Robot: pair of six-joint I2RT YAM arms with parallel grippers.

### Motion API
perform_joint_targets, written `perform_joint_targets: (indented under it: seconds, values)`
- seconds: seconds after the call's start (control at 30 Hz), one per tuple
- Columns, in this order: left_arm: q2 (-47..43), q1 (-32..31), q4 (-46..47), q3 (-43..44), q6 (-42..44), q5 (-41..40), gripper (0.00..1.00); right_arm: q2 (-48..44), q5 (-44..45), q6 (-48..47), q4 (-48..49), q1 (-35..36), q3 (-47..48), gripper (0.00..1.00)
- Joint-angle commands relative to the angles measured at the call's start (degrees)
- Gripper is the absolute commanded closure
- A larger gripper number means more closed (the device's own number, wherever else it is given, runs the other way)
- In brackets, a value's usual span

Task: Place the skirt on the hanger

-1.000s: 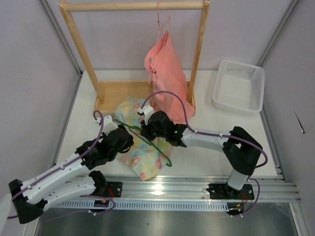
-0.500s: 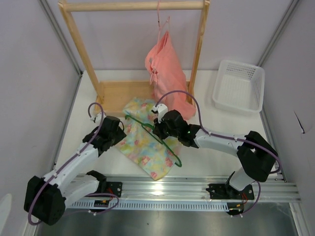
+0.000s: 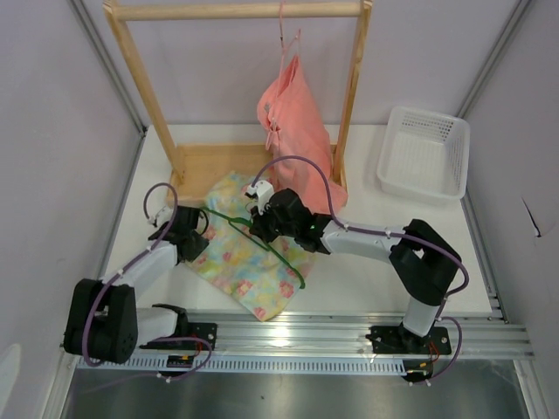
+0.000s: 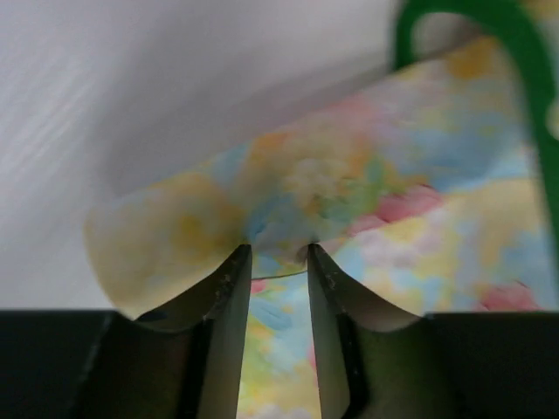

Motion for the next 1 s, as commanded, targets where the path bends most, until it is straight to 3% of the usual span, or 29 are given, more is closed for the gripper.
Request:
perform_joint_targets:
  seconds: [0.0, 0.23, 0.5, 0.77, 0.97]
  values:
    - [5.22, 3.2, 0.76, 0.33, -2.78, 1.29, 0.67, 1.51, -1.16, -1.88, 2.66, -0.62, 2.07, 1.0]
    - [7.18, 7.06, -3.56, 2.37, -5.43, -3.01, 0.7, 1.25, -2.39, -1.88, 4.68, -0.62, 0.41, 1.0]
    - [5.34, 16.2, -2.77, 0.18, -1.74, -0.3, 0.72, 5.81, -3.87, -0.92, 7.32, -1.15, 4.17, 1.0]
    - [3.32, 16.21, -0.83, 0.35, 0.73, 2.78, 0.74, 5.21, -0.55, -1.01, 6.53, 1.13, 4.18, 1.0]
    - [-3.36, 16.3, -0.13, -1.59, 1.77, 4.45, 0.65, 1.18, 1.74, 0.41, 6.8, 1.92, 2.95, 1.0]
